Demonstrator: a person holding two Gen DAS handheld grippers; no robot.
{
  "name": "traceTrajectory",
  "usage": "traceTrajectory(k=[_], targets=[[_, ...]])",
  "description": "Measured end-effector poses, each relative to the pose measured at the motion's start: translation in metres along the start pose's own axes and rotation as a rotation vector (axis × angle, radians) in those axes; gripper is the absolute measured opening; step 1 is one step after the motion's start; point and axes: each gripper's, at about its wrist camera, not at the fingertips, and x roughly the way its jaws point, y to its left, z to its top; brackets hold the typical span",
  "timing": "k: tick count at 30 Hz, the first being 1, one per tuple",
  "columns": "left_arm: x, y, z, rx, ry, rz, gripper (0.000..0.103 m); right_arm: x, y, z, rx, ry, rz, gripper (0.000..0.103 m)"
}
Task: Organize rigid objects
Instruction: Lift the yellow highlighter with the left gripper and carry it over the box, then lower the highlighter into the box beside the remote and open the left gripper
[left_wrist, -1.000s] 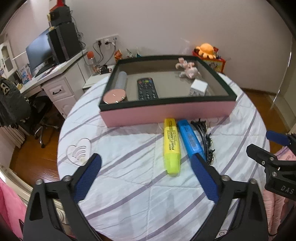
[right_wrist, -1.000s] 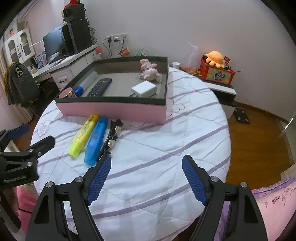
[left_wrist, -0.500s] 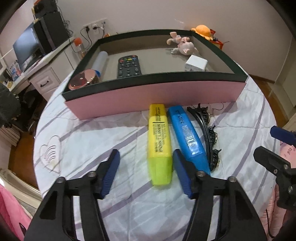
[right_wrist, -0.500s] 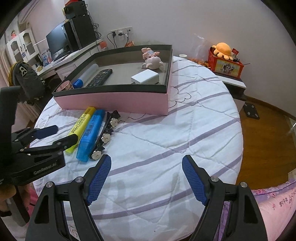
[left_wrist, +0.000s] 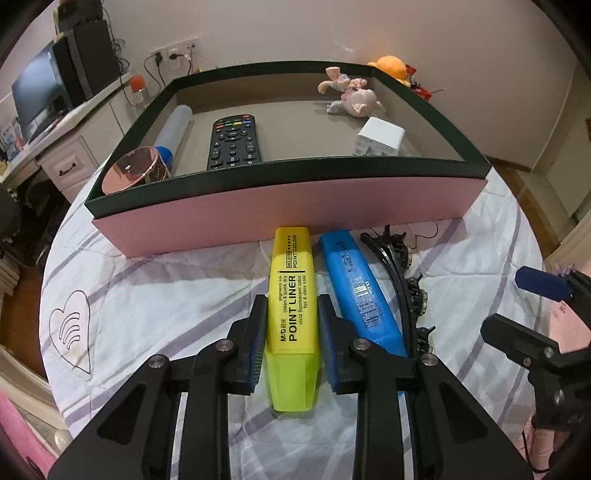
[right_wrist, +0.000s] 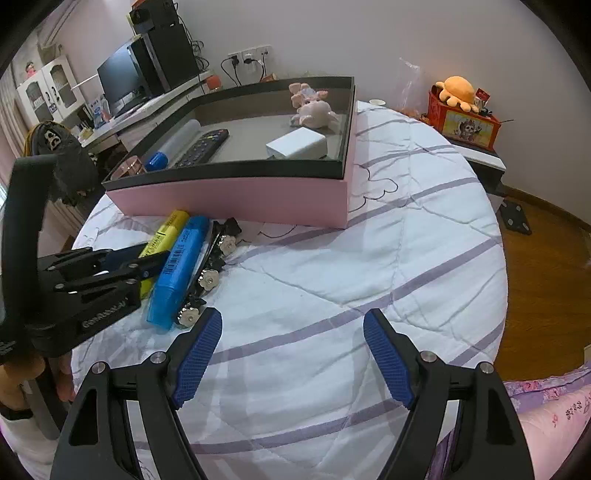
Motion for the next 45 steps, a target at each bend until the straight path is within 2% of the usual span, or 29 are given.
traceTrajectory(k=[4, 10, 13, 16, 19, 25, 32, 39, 45], targets=[[-0.009, 0.003, -0.004, -0.002, -0.006, -0.017, 0.027, 0.001, 0.0, 0.0, 0.002, 0.003, 0.002, 0.081], [-0.043, 0.005, -0.007, -0.002, -0.069, -0.04, 0.027, -0.006, 0.007, 0.003, -0.011, -0.018, 0.008, 0.081], [-0.061, 0.004, 0.0, 0.004, -0.115, -0.037, 0.027, -0.015, 0.008, 0.007, -0.013, -0.045, -0.003, 0.081], [-0.08, 0.002, 0.012, 0.011, -0.167, -0.07, 0.027, -0.024, 0.007, 0.013, -0.009, -0.076, -0.011, 0.081], [-0.084, -0.003, 0.029, 0.021, -0.191, -0.063, 0.027, -0.031, 0.0, 0.019, 0.006, -0.105, -0.016, 0.081], [-0.061, -0.013, 0.077, 0.013, -0.191, -0.086, 0.027, -0.037, -0.019, 0.04, 0.032, -0.152, -0.037, 0.081], [-0.009, -0.016, 0.124, -0.02, -0.125, -0.067, 0.027, -0.031, -0.035, 0.07, 0.031, -0.189, -0.028, 0.081], [0.04, -0.008, 0.128, -0.058, -0.013, -0.032, 0.027, -0.013, -0.044, 0.086, 0.032, -0.183, -0.011, 0.081], [0.056, 0.001, 0.118, -0.096, 0.038, -0.011, 0.027, 0.0, -0.046, 0.086, 0.027, -0.153, -0.004, 0.081]])
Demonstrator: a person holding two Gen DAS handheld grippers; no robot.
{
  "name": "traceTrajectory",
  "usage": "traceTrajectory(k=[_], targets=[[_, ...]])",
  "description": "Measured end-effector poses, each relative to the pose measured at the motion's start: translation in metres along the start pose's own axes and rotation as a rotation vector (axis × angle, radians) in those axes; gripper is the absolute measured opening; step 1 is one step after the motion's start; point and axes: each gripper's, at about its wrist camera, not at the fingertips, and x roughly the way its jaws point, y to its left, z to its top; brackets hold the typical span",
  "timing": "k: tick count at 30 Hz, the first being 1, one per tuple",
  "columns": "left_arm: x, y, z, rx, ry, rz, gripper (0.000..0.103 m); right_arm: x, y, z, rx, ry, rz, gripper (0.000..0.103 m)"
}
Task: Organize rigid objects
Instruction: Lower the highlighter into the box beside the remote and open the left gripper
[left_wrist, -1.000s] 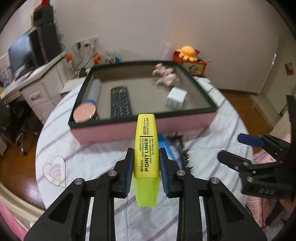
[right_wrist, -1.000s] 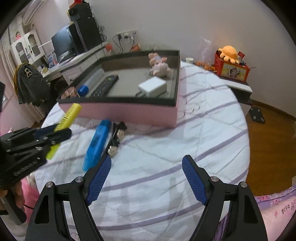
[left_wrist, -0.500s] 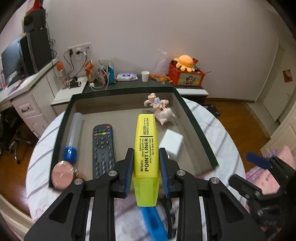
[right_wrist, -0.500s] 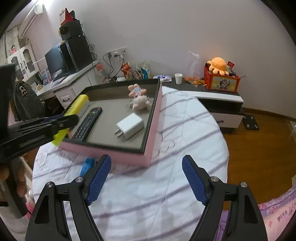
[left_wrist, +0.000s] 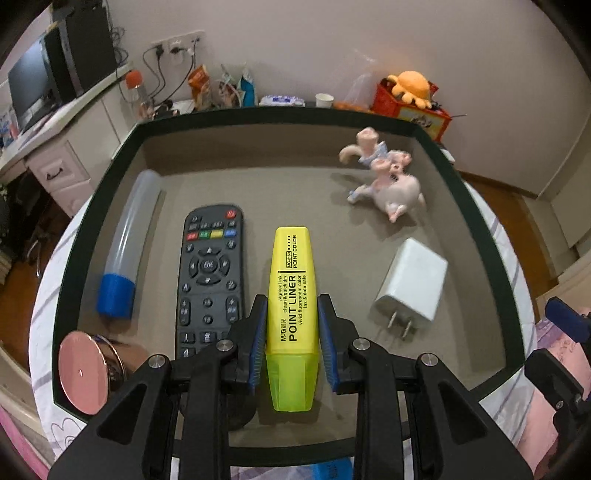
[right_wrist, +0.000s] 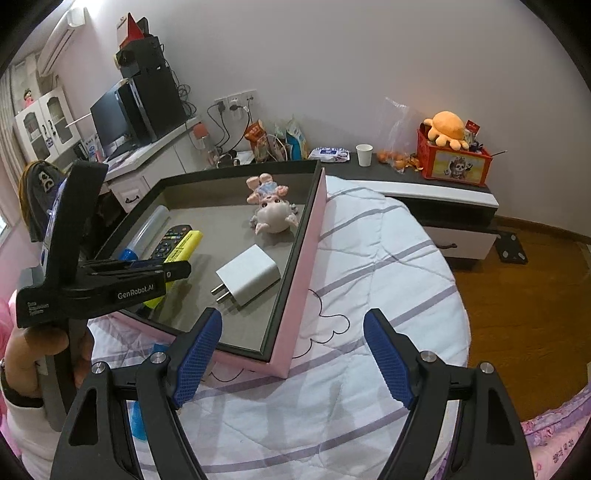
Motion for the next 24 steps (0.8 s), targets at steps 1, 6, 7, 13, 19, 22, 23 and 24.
traceTrajectory(k=[1, 6, 7, 13, 19, 22, 23, 24], targets=[[0.001, 0.001, -0.002, -0.007, 0.006, 0.003, 0.027, 0.001, 0.001, 0.0, 0.0, 0.005, -0.001, 0.081], [0.003, 0.004, -0.01, -0.021, 0.016, 0.021, 0.027, 0.003, 0.005, -0.002, -0.011, 0.021, 0.001, 0.081], [0.003, 0.004, -0.01, -0.025, 0.017, 0.023, 0.027, 0.003, 0.006, -0.002, -0.013, 0.023, 0.001, 0.081], [-0.011, 0.0, -0.015, -0.03, 0.011, 0.001, 0.06, -0.001, 0.009, -0.007, -0.01, 0.032, -0.009, 0.081], [-0.048, 0.0, -0.023, -0.03, -0.06, -0.034, 0.077, -0.016, 0.01, -0.012, 0.003, 0.018, -0.034, 0.081], [-0.074, 0.008, -0.03, -0.047, -0.1, -0.068, 0.079, -0.025, 0.015, -0.019, 0.01, 0.006, -0.041, 0.081], [-0.087, 0.011, -0.036, -0.043, -0.129, -0.073, 0.083, -0.027, 0.017, -0.022, 0.012, 0.006, -0.04, 0.081], [-0.094, 0.015, -0.04, -0.043, -0.145, -0.064, 0.086, -0.028, 0.019, -0.025, 0.012, 0.009, -0.04, 0.081]])
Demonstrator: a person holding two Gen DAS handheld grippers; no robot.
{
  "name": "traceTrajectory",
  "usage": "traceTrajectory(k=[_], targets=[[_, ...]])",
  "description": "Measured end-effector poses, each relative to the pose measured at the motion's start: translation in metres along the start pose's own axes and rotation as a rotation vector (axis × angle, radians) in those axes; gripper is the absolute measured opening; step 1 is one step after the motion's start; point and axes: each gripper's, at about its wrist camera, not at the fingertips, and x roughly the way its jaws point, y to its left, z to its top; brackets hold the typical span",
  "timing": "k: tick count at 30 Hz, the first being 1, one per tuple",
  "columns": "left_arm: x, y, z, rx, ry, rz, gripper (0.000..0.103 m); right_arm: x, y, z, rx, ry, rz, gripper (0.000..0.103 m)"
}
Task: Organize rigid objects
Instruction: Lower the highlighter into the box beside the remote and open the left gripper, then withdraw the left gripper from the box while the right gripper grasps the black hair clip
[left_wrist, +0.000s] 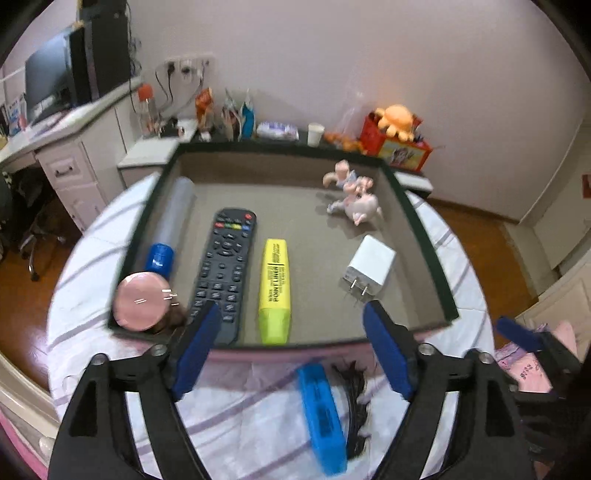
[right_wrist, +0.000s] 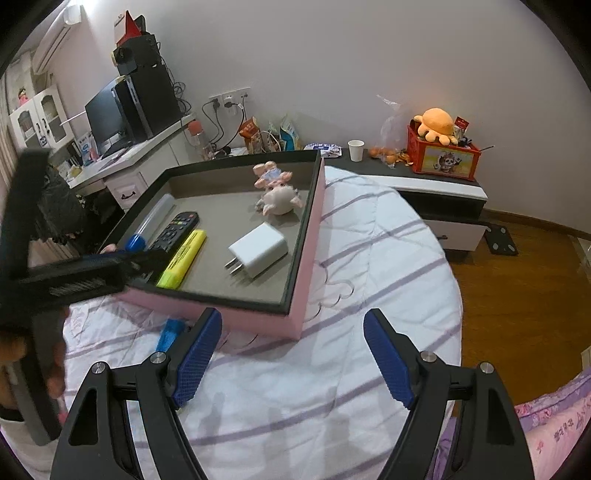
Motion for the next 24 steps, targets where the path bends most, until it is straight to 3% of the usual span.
traceTrajectory(k=[4, 8, 15, 24], targets=[[-0.033, 0.011, -0.017, 0.032, -0.065, 0.045, 0.088, 0.003, 0.02, -0.017, -0.014, 0.025, -0.008, 0.081], [-0.051, 0.022, -0.044, 0.091, -0.089, 0.148, 0.093, 0.015, 0.044, -0.033, -0.038, 0.057, -0.057, 0.081], [-0.056, 0.051, -0.076, 0.104, -0.045, 0.139, 0.094, 0.032, 0.069, -0.043, -0.044, 0.097, -0.114, 0.081], [-0.064, 0.074, -0.086, 0.09, -0.044, 0.115, 0.094, 0.051, 0.081, -0.048, -0.025, 0.151, -0.149, 0.081]])
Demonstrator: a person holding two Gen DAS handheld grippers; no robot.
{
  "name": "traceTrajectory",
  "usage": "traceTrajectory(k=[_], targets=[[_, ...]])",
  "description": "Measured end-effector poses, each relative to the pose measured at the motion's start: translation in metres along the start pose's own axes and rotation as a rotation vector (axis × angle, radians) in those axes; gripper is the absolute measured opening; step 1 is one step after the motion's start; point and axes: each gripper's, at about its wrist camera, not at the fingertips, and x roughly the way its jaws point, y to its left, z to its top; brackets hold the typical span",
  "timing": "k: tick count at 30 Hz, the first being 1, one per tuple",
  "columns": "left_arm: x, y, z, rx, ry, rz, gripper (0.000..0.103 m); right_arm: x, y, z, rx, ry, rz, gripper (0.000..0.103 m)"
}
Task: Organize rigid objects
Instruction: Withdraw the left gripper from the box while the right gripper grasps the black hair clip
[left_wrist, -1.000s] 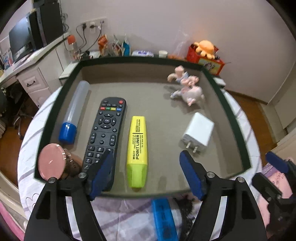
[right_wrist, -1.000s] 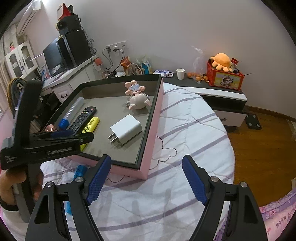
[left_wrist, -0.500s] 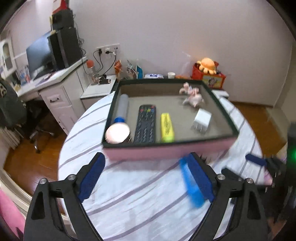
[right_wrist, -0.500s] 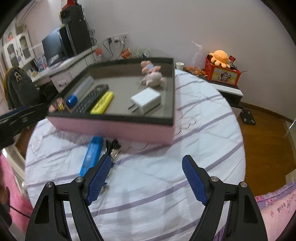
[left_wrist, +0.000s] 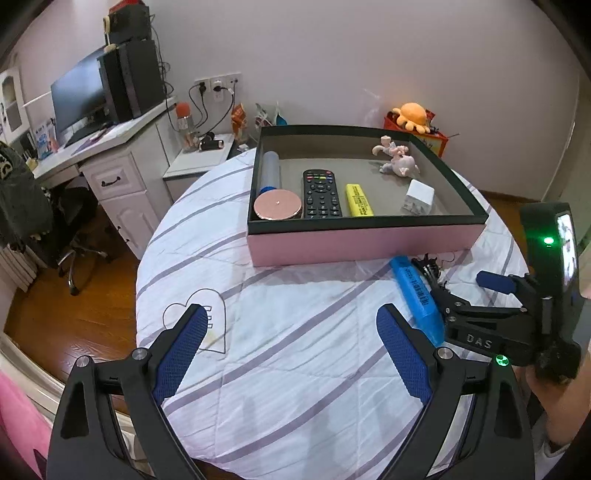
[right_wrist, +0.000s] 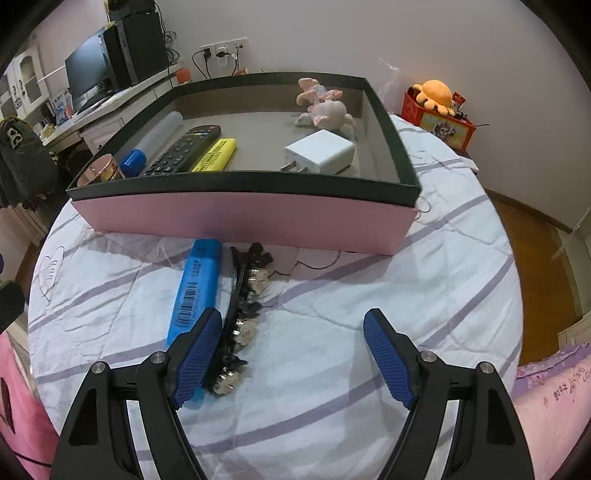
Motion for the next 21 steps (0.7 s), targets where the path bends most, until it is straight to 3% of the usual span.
traceTrajectory(k=[7, 10, 17, 21], targets=[[0.005, 0.005, -0.004, 0.004, 0.016, -0.015, 0.094, -0.002, -0.002, -0.001, -0.035, -0.014, -0.111, 0.08], [0.008, 0.006, -0.005, 0.002, 0.023, -0.026, 0.094, -0.001, -0.002, 0.001, -0.059, -0.014, -0.049, 0.08], [0.014, 0.007, -0.007, 0.006, 0.039, -0.031, 0.094, 0.007, 0.011, 0.004, -0.137, -0.026, -0.017, 0.054], [0.016, 0.01, -0.007, 0.002, 0.049, -0.027, 0.094, 0.009, 0.014, 0.007, -0.162, -0.023, 0.01, 0.033]])
